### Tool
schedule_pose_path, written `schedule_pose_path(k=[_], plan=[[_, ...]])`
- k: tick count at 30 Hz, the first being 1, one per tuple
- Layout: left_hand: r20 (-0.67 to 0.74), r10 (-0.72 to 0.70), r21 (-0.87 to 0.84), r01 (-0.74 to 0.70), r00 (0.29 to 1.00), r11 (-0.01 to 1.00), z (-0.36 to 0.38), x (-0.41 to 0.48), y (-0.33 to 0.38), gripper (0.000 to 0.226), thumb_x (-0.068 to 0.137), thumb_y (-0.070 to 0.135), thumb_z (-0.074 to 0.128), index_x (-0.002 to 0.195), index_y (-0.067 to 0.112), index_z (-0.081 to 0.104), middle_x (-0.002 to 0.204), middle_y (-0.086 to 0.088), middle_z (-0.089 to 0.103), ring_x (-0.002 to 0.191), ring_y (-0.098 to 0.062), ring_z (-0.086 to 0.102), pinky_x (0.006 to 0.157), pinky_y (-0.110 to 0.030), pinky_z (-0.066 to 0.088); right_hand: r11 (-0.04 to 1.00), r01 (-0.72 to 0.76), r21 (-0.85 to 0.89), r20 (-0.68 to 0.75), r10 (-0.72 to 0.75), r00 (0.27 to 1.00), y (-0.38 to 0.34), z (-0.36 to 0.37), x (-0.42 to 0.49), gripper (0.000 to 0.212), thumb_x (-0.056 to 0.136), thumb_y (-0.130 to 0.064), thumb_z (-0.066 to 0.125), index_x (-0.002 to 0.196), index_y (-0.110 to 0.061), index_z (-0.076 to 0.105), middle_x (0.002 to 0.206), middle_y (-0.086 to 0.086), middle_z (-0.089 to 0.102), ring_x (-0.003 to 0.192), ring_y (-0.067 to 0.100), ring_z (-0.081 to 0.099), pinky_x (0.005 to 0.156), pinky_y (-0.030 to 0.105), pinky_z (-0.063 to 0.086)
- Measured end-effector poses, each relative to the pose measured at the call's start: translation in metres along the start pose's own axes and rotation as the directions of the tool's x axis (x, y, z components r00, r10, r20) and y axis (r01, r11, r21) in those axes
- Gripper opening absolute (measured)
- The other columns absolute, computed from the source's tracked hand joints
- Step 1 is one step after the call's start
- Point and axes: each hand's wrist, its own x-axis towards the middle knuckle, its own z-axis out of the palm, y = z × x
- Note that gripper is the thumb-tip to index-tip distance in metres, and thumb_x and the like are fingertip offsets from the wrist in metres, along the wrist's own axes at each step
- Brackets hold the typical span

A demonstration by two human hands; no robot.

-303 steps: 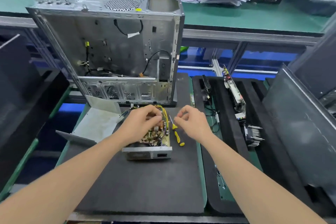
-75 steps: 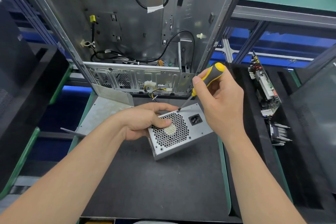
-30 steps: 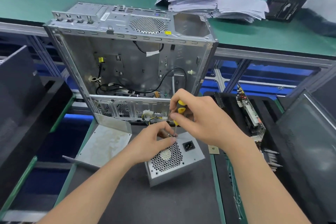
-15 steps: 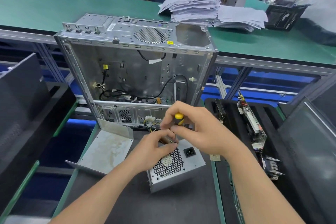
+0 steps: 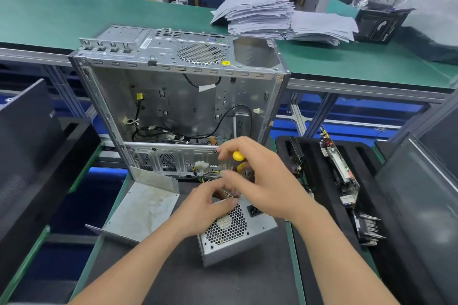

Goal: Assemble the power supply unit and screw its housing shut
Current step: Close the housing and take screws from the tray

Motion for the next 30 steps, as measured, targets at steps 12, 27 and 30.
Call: schedule_pose_path(k=[12, 27, 30], plan=[[0.026, -0.072, -0.024, 0.073, 0.997, 0.997, -0.003, 0.007, 0.011, 0.016, 0.080, 0.042, 0.076, 0.085, 0.037, 0.061, 0.091, 0.018, 0.071, 0.079, -0.004, 0.067, 0.073, -0.031, 0.054, 0.969, -0.118, 0.217, -0.051, 0.132, 0.990, 0.003, -0.004, -0.004, 0.027, 0.096, -0.011, 0.071, 0.109, -0.030, 0.057, 0.095, -0.007, 0.072, 0.092, 0.020, 0.072, 0.082, 0.044, 0.060], [-0.105, 0.100, 0.131, -0.086, 0.989, 0.988, 0.005, -0.005, 0.009, 0.011, 0.092, 0.048, 0.069, 0.091, 0.038, 0.063, 0.085, 0.022, 0.068, 0.062, -0.009, 0.057, 0.062, -0.035, 0.050, 0.998, 0.012, 0.064, 0.167, -0.022, 0.986, 0.005, -0.018, 0.000, 0.034, 0.093, 0.007, 0.062, 0.108, -0.024, 0.062, 0.105, -0.012, 0.067, 0.102, 0.017, 0.065, 0.084, 0.032, 0.054], [-0.151, 0.090, 0.108, -0.074, 0.984, 0.991, 0.008, -0.007, 0.008, 0.012, 0.091, 0.048, 0.072, 0.088, 0.042, 0.061, 0.084, 0.023, 0.068, 0.062, -0.006, 0.056, 0.058, -0.028, 0.042, 0.995, -0.099, -0.023, 0.033, 0.099, 0.995, 0.007, -0.012, 0.002, 0.027, 0.095, -0.015, 0.072, 0.104, -0.035, 0.055, 0.092, -0.012, 0.067, 0.086, 0.013, 0.065, 0.077, 0.036, 0.055]])
